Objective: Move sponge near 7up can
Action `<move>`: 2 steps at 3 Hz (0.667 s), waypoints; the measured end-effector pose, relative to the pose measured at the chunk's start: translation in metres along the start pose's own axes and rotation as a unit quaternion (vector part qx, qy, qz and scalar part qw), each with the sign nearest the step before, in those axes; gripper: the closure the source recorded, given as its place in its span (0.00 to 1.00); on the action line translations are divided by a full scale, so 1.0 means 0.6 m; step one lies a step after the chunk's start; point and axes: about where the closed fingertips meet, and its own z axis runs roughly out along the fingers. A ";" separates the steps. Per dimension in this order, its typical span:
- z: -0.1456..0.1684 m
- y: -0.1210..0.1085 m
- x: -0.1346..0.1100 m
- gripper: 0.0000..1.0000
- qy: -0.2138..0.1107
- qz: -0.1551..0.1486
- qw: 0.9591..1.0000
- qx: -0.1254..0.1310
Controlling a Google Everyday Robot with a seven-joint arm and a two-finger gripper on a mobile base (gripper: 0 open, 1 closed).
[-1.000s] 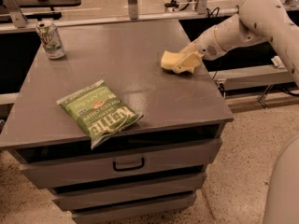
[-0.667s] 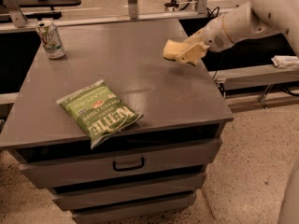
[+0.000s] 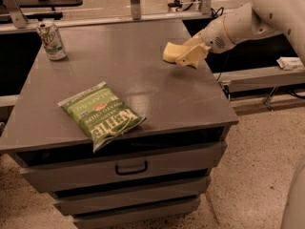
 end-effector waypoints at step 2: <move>0.116 0.058 -0.173 1.00 -0.057 -0.097 0.993 -0.038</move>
Offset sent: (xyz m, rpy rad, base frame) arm 0.0180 0.2362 0.0637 0.0764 -0.2446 0.3512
